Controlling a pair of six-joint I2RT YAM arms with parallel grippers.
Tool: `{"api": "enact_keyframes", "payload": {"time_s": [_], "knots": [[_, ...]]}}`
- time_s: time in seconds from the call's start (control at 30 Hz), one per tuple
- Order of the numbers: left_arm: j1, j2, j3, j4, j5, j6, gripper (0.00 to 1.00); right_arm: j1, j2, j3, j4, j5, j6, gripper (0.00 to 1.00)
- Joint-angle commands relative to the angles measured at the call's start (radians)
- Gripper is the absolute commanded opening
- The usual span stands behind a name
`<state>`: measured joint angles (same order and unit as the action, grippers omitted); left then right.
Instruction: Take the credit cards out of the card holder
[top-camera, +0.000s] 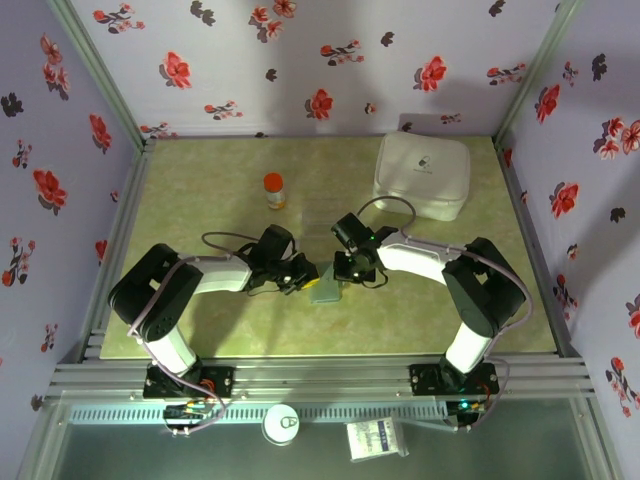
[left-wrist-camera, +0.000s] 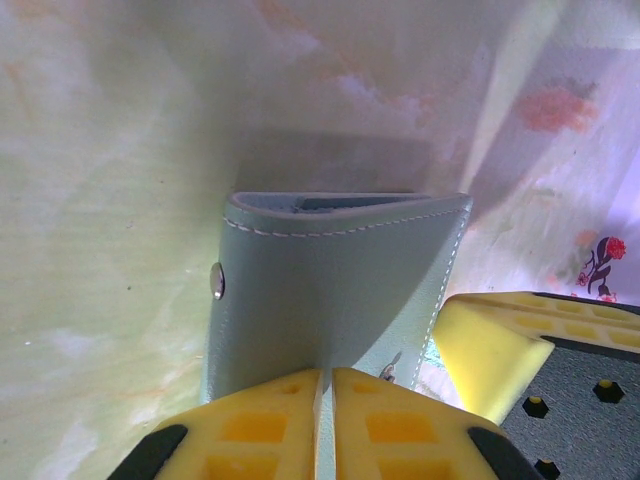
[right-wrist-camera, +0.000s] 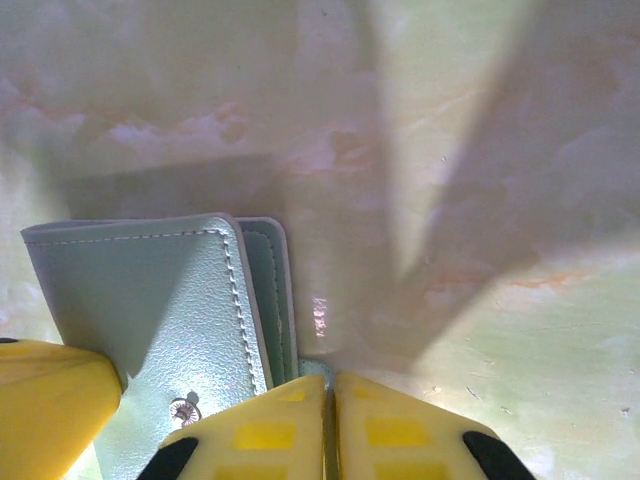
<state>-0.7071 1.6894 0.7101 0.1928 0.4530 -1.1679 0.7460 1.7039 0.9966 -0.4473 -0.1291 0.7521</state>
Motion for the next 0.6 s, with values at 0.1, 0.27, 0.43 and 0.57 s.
{"api": "enact_keyframes", "payload": {"time_s": [0.1, 0.27, 0.43, 0.57], "knots": [[0.015, -0.043, -0.015, -0.1, -0.029, 0.044, 0.12, 0.009, 0.0, 0.033, -0.051, 0.038, -0.009, 0.04], [0.057, -0.131, -0.039, -0.141, -0.052, 0.077, 0.12, 0.009, -0.043, 0.054, -0.08, 0.077, 0.003, 0.0], [0.109, -0.225, -0.061, -0.217, -0.08, 0.128, 0.13, 0.009, -0.071, 0.094, -0.106, 0.108, 0.015, 0.0], [0.155, -0.283, -0.091, -0.249, -0.08, 0.148, 0.13, 0.015, -0.079, 0.118, -0.125, 0.116, 0.02, 0.0]]}}
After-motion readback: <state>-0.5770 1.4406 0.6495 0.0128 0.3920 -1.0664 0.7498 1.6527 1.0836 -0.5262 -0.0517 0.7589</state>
